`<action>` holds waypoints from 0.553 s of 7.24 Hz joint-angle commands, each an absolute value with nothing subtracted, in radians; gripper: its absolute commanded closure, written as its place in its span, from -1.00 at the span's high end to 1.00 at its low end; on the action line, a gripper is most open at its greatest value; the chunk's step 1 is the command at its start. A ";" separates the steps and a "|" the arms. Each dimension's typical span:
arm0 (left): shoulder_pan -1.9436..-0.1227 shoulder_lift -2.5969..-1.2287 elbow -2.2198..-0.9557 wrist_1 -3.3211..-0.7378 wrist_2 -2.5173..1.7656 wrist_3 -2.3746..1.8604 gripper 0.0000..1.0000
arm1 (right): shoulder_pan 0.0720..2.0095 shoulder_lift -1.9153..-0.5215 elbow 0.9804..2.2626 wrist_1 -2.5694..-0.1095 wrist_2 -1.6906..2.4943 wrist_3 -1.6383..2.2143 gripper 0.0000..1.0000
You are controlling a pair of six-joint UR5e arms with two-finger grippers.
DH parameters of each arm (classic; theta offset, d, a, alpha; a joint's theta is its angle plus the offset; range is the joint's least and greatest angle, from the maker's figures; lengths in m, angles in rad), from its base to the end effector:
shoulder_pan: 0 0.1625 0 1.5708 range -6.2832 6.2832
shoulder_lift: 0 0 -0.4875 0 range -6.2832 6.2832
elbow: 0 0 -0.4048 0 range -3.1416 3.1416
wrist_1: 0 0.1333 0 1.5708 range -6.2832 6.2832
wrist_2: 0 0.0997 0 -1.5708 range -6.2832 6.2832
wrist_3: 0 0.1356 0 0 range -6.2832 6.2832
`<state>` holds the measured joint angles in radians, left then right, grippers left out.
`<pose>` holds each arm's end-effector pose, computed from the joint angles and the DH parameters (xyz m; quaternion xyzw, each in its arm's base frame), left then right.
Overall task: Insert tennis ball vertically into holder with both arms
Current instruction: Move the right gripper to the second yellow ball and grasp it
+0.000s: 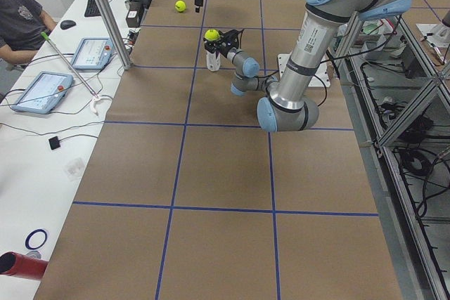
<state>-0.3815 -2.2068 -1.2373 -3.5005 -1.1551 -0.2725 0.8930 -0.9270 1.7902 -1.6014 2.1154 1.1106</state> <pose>0.5914 -0.4399 0.2792 0.7150 0.5193 0.0239 0.4674 -0.3952 -0.5915 0.2491 0.0521 -0.4577 0.0829 0.8837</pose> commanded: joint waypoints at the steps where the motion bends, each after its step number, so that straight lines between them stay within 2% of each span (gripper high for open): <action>1: -0.380 -2.204 -1.238 -3.501 -1.155 -0.273 0.98 | 0.893 -0.928 1.790 -1.601 2.115 1.111 0.99; 4: -0.380 -2.204 -1.247 -3.499 -1.155 -0.273 0.98 | 0.946 -0.948 1.795 -1.600 2.152 1.100 0.99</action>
<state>-0.3805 -2.2044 -1.2415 -3.4999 -1.1551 -0.2730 0.9058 -0.9287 1.8006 -1.6022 2.1399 1.1166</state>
